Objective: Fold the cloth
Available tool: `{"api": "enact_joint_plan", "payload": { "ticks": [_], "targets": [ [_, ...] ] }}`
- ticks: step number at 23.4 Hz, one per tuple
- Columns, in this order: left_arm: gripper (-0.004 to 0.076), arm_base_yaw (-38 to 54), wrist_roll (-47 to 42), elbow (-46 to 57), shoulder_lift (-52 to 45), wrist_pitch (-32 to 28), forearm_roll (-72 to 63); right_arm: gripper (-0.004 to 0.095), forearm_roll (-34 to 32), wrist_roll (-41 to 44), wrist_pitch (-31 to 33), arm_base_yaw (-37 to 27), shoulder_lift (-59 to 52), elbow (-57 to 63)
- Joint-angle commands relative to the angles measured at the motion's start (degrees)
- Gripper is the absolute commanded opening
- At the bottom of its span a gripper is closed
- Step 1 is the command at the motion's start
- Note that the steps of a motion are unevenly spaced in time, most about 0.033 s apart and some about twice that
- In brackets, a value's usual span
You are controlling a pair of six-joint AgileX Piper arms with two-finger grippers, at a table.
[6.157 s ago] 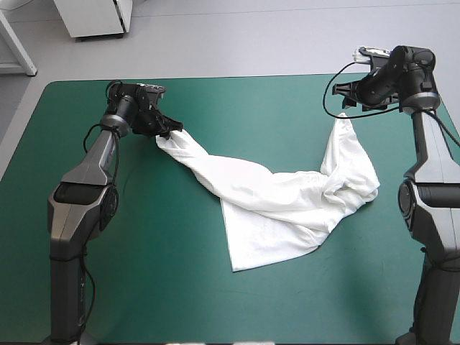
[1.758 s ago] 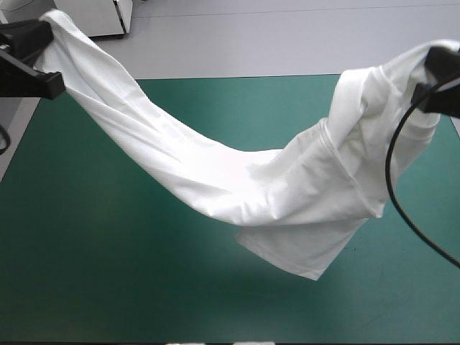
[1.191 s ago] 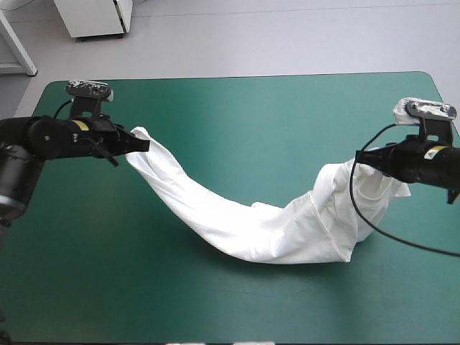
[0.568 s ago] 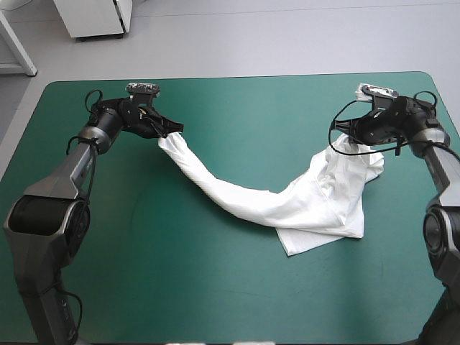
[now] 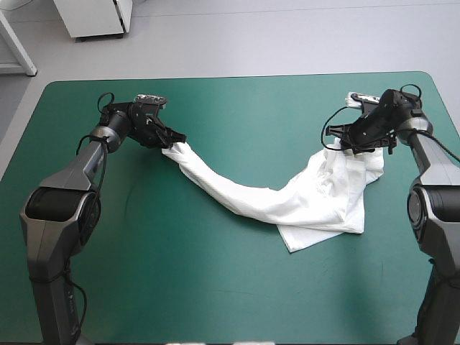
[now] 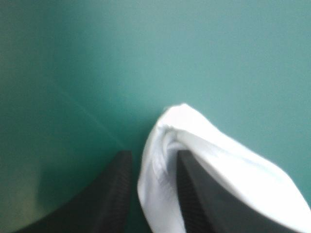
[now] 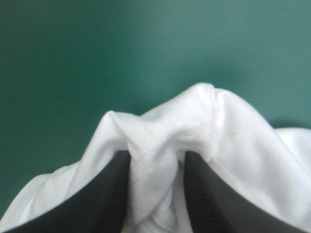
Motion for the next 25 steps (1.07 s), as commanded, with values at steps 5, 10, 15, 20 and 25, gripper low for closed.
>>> {"api": "enact_joint_plan", "payload": {
  "ticks": [5,10,15,20,25],
  "targets": [
    [0.0424,0.02,-0.09,-14.84,-3.68,14.18,2.49,0.0491,-4.15,1.88,10.65,-0.43,-4.79,-11.64],
    [0.0391,0.02,-0.09,-20.08,-6.32,28.09,2.92,0.0488,-5.09,3.71,15.53,-0.43,-11.53,-11.88],
    [0.0385,0.02,-0.32,-18.57,-12.89,28.86,1.99,0.0487,-5.45,4.13,15.53,-0.31,-20.02,-10.76],
    [0.0385,-0.1,-0.47,-17.76,-20.29,28.86,0.96,0.0486,-7.38,5.89,15.53,-0.31,-27.41,-5.96],
    [0.0384,-0.22,-1.06,-17.76,-19.39,28.75,1.09,0.0486,-7.06,5.89,15.53,-0.31,-30.47,-1.11]
  ]
}}
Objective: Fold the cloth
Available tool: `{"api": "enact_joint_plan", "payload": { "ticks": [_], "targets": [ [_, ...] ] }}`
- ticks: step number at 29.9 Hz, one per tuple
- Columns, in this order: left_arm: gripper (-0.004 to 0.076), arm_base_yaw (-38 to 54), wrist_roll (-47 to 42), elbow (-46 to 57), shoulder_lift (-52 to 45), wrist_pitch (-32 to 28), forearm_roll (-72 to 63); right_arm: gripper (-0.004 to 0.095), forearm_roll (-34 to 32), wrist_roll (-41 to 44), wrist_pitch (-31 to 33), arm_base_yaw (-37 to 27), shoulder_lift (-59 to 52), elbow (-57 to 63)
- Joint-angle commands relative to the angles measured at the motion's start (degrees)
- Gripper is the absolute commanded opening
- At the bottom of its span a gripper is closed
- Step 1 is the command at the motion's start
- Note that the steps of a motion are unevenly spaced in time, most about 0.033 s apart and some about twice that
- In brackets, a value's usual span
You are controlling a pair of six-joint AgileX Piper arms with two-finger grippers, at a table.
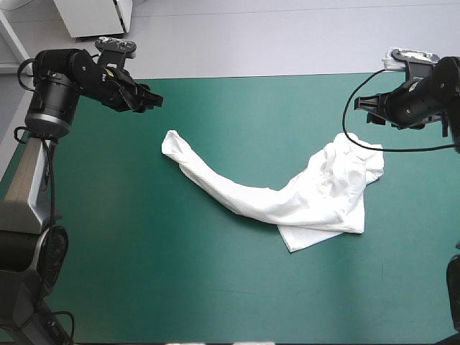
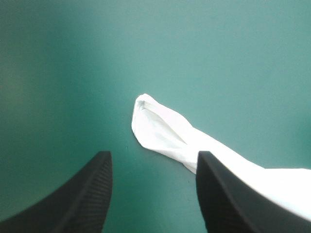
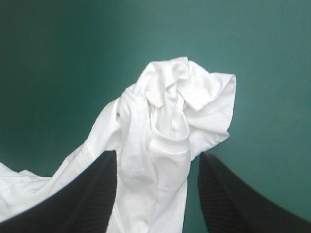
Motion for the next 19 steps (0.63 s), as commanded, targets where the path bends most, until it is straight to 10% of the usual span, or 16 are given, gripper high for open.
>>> {"api": "enact_joint_plan", "payload": {
  "ticks": [1,19],
  "targets": [
    [0.0383,-0.21,-0.67,-1.23,0.02,1.79,-0.61,0.0486,0.31,0.12,0.04,-0.3,-3.42,1.53],
    [0.0349,-0.68,0.08,-1.35,17.75,-4.0,-2.4,0.0486,0.86,0.27,0.04,-0.3,-3.43,3.83]
  ]
}}
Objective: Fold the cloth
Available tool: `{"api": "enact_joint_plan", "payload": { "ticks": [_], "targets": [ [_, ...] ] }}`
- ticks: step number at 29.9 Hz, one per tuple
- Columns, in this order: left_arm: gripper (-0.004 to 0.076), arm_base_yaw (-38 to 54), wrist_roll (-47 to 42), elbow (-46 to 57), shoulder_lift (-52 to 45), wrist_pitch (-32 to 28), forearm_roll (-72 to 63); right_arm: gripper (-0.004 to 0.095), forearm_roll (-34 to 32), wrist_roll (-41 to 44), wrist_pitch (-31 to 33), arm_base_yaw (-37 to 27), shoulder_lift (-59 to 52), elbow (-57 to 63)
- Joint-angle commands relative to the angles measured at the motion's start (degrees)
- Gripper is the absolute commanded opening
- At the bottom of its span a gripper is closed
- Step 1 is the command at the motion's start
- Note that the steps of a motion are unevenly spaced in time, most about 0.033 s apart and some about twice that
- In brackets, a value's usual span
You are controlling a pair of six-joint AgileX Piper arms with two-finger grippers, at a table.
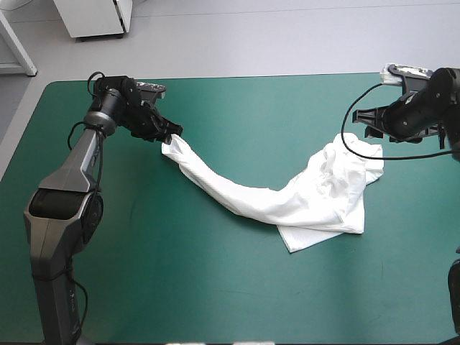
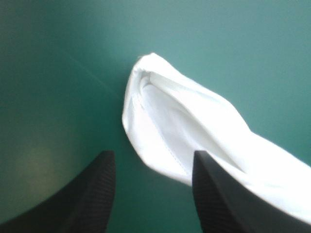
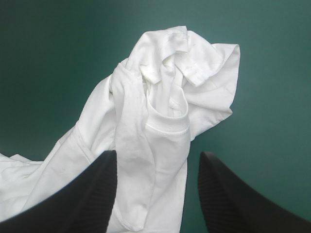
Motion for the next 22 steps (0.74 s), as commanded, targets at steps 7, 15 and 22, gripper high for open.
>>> {"api": "enact_joint_plan", "payload": {
  "ticks": [7,15,22],
  "targets": [
    [0.0344,-0.51,-0.04,-1.47,1.49,-2.45,-1.58,0.0486,0.51,-0.16,0.0,-0.3,-2.53,-1.17],
    [0.0311,-0.51,-2.66,-1.47,3.7,-2.47,0.53,0.0486,0.51,-0.16,0.0,-0.3,-2.53,-1.17],
    [-0.0022,-1.82,-1.36,-1.47,5.03,-1.56,-0.46,0.0487,0.31,-0.16,0.0,-0.3,-2.79,0.38]
  ]
}}
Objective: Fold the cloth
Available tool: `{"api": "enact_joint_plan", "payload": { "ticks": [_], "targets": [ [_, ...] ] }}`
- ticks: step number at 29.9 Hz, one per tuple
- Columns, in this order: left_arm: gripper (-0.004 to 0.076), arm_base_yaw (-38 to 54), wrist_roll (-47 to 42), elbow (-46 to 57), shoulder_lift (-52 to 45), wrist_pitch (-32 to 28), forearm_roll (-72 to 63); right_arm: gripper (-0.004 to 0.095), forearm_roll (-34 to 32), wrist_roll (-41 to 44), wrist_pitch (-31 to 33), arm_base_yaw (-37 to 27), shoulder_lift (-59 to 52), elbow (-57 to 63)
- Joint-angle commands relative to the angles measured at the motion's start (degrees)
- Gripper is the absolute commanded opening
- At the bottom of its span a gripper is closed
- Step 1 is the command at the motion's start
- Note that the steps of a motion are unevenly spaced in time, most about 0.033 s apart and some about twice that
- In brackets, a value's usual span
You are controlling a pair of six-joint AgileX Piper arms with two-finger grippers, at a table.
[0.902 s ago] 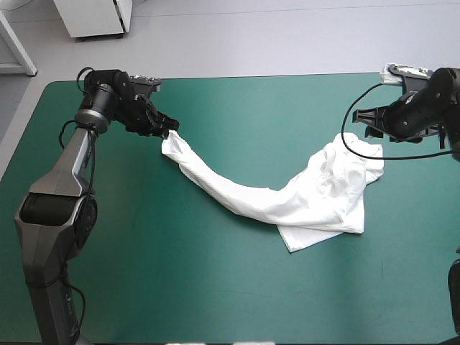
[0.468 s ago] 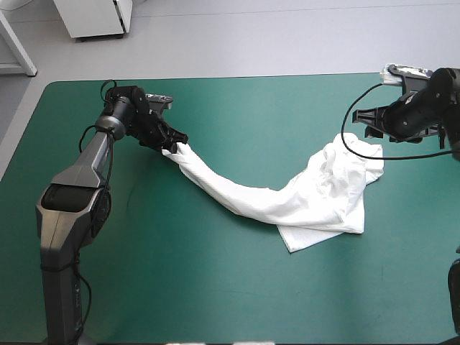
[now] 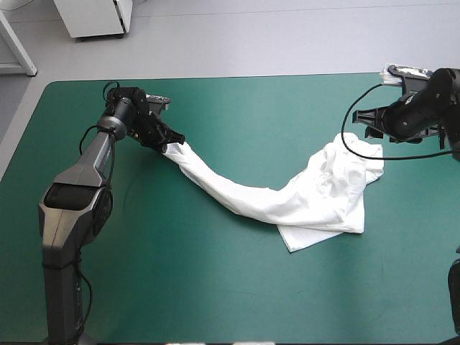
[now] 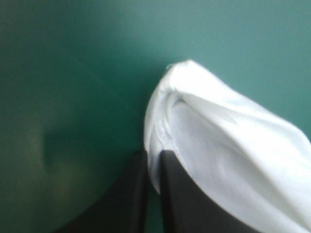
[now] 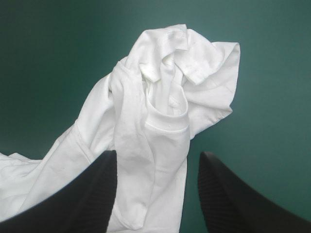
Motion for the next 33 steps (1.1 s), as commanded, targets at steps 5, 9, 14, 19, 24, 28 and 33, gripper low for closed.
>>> {"api": "enact_joint_plan", "payload": {
  "ticks": [5,9,14,19,24,28,33],
  "targets": [
    [-0.0022,-1.62,0.29,-0.7,-1.48,-0.09,-3.31,0.0487,1.8,-0.76,0.0,-0.21,-7.07,11.1],
    [-0.0022,-1.62,0.29,-0.7,-1.48,-0.15,-3.53,0.0489,2.16,-0.85,-1.39,-0.21,-10.99,20.74],
    [-0.0022,-1.62,0.29,-0.7,-1.48,-0.92,-4.92,0.0488,1.97,-1.61,-5.67,-0.21,-11.99,28.79],
    [-0.0022,-1.62,0.29,-0.7,-1.48,-1.38,-5.04,0.0488,3.14,-1.74,-12.2,-0.21,-9.5,33.84],
    [-0.0022,-1.62,0.29,-0.7,-1.48,-1.38,-5.04,0.0488,4.4,-2.51,-13.43,-0.07,-5.36,35.39],
    [-0.0022,-1.62,0.29,-0.7,-1.48,-1.38,-5.04,0.0486,4.71,-2.97,-14.76,1.38,-2.39,35.39],
    [-0.0022,-1.62,0.29,-0.7,-1.48,-1.17,-5.04,0.0486,4.49,-1.99,-15.11,4.53,1.72,35.39]
  ]
}}
